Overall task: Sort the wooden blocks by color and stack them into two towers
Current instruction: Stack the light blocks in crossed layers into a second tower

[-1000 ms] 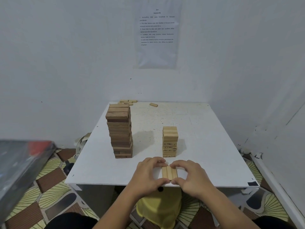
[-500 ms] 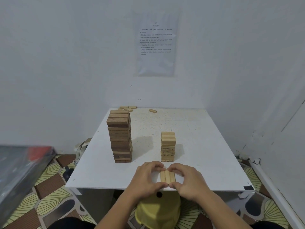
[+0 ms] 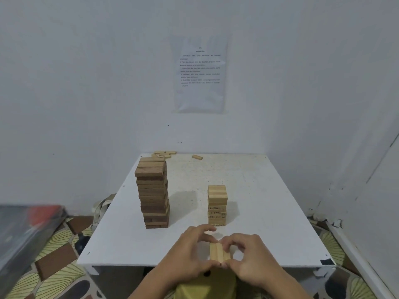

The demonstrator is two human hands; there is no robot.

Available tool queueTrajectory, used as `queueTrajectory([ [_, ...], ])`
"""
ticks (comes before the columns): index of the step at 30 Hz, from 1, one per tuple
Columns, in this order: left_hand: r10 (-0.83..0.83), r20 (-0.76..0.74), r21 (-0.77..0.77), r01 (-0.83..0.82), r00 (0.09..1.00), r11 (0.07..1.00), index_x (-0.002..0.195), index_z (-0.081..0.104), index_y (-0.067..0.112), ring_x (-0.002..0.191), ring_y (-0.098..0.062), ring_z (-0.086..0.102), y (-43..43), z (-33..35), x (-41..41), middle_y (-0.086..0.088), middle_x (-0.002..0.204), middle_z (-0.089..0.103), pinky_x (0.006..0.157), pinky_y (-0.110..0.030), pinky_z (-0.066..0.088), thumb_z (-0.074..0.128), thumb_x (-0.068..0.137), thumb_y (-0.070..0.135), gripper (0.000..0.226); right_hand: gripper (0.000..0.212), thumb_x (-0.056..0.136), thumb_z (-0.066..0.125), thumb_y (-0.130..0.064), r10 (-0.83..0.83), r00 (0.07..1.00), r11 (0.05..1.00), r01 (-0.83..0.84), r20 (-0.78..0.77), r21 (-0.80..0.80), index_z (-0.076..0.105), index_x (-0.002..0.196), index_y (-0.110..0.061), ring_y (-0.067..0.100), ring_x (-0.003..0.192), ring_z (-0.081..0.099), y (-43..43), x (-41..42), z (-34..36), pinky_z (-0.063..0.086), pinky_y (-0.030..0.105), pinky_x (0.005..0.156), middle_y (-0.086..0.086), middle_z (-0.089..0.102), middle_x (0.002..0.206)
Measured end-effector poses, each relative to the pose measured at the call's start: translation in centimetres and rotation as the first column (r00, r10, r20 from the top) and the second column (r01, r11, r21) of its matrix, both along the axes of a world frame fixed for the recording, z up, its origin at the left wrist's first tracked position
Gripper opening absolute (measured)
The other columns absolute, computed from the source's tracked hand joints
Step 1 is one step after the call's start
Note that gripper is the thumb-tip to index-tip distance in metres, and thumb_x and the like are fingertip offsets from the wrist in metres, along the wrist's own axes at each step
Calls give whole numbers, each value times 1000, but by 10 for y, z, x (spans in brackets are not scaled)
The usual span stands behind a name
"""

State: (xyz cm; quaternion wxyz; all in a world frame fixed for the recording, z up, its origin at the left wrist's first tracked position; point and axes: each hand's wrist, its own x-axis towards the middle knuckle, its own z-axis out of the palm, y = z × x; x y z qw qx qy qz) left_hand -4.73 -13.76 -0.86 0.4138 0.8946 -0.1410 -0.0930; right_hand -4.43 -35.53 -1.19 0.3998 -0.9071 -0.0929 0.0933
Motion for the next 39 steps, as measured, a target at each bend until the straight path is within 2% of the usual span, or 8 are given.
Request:
queueTrajectory([
  [5, 4, 135, -31, 0, 991, 1000, 136, 40, 58, 129, 14, 46, 6, 48, -4, 32, 126, 60, 108, -14, 33, 87, 73, 57, 79, 27, 69, 87, -35, 89, 992, 994, -94, 93, 56, 68, 88, -37, -6, 114, 59, -6, -2, 57, 44, 16, 104, -34, 67, 110],
  [9, 52, 267, -50, -40, 962, 998, 136, 42, 57, 130, 9, 49, 7, 95, 22, 34, 124, 63, 104, -20, 39, 88, 73, 55, 78, 28, 71, 91, -24, 93, 967, 989, -116, 235, 88, 68, 85, -35, -10, 108, 62, -6, 28, 111, 44, 10, 99, -33, 69, 106],
  [15, 95, 199, -70, -82, 975, 994, 127, 49, 53, 106, 14, 58, 2, 125, 79, 32, 115, 68, 78, -10, 46, 90, 73, 42, 68, 31, 70, 88, -12, 69, 970, 983, -105, 233, 148, 68, 82, -34, -3, 113, 63, -3, 89, 132, 47, 29, 105, -20, 74, 106],
  [18, 99, 139, -65, -91, 985, 994, 125, 50, 50, 98, 7, 65, -1, 116, 95, 29, 115, 69, 73, -23, 59, 90, 72, 39, 67, 33, 68, 88, -14, 59, 979, 989, -84, 196, 123, 69, 83, -35, -4, 112, 63, 0, 106, 120, 48, 35, 106, -19, 74, 105],
  [24, 97, 88, -54, -92, 991, 994, 123, 51, 51, 112, 9, 59, -2, 91, 104, 26, 116, 69, 82, -19, 48, 89, 74, 39, 64, 34, 67, 88, -15, 43, 986, 993, -59, 160, 99, 68, 83, -38, -3, 111, 63, 0, 115, 94, 49, 37, 105, -19, 74, 104],
  [29, 109, 91, -58, -104, 990, 993, 123, 51, 52, 120, 7, 55, -1, 86, 109, 25, 118, 68, 83, -18, 44, 88, 75, 38, 63, 32, 65, 86, -22, 15, 984, 995, -32, 178, 92, 67, 85, -38, 15, 109, 65, 0, 118, 89, 53, 45, 99, -20, 73, 105],
  [35, 117, 106, -35, -114, 987, 993, 125, 50, 51, 122, 7, 52, 2, 85, 111, 25, 118, 68, 89, -21, 43, 88, 74, 42, 65, 35, 67, 87, -18, 32, 980, 995, -50, 194, 89, 67, 85, -40, -1, 111, 63, 4, 120, 91, 52, 38, 100, -18, 74, 105],
  [39, 113, 102, -29, -111, 988, 993, 126, 50, 50, 125, 6, 50, 2, 84, 110, 26, 118, 67, 88, -19, 41, 88, 75, 42, 64, 35, 67, 87, -19, 23, 981, 996, -39, 194, 84, 66, 85, -41, 1, 110, 63, 4, 119, 90, 53, 38, 99, -18, 73, 105],
])
